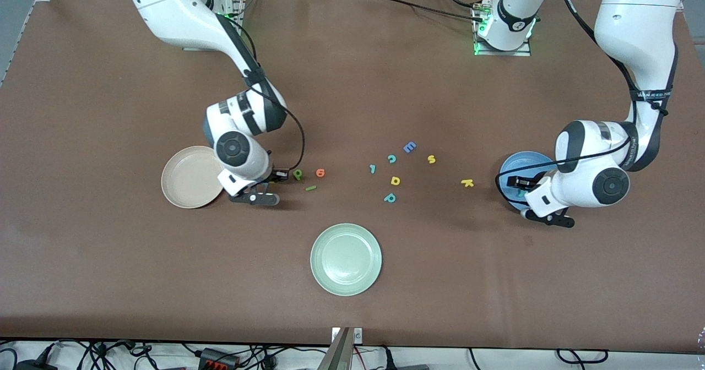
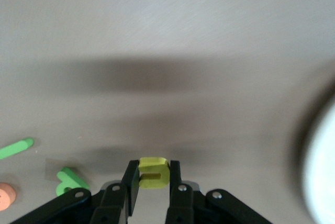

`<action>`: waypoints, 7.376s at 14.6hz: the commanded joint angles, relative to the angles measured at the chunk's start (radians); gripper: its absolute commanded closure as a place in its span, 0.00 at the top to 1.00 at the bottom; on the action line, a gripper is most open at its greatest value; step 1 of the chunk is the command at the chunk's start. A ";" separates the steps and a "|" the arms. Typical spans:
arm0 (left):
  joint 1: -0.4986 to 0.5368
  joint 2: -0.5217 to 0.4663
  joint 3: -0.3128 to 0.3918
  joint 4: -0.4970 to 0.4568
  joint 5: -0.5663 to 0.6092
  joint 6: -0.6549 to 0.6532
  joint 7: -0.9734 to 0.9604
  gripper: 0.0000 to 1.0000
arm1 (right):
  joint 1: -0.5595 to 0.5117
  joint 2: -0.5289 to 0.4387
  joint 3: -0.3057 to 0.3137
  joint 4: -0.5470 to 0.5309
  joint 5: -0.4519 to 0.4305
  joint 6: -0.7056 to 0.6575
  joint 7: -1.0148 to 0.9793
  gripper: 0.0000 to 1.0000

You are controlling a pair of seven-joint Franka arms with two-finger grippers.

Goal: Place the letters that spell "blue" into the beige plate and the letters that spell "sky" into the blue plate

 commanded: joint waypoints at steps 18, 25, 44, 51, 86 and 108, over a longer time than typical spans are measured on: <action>-0.184 0.020 -0.023 -0.201 0.144 0.357 0.861 0.79 | -0.273 -0.084 0.014 -0.085 -0.006 -0.144 -0.229 1.00; -0.192 0.025 -0.025 -0.201 0.154 0.356 0.864 0.26 | -0.035 -0.037 0.014 -0.028 0.003 -0.055 -0.254 1.00; -0.017 -0.078 -0.025 -0.106 0.152 -0.015 0.757 1.00 | 0.163 0.080 0.014 -0.027 -0.034 0.197 -0.382 0.62; -0.017 -0.099 -0.179 -0.101 0.108 -0.095 0.176 1.00 | 0.162 0.089 0.012 -0.027 -0.038 0.215 -0.388 0.46; -0.035 0.002 -0.321 -0.383 0.192 0.534 -0.817 0.48 | -0.231 -0.129 0.048 -0.101 -0.034 -0.009 -0.572 1.00; -0.026 -0.029 -0.344 -0.255 0.192 0.268 -0.876 0.13 | 0.119 0.059 0.049 0.050 -0.169 0.169 -1.375 0.63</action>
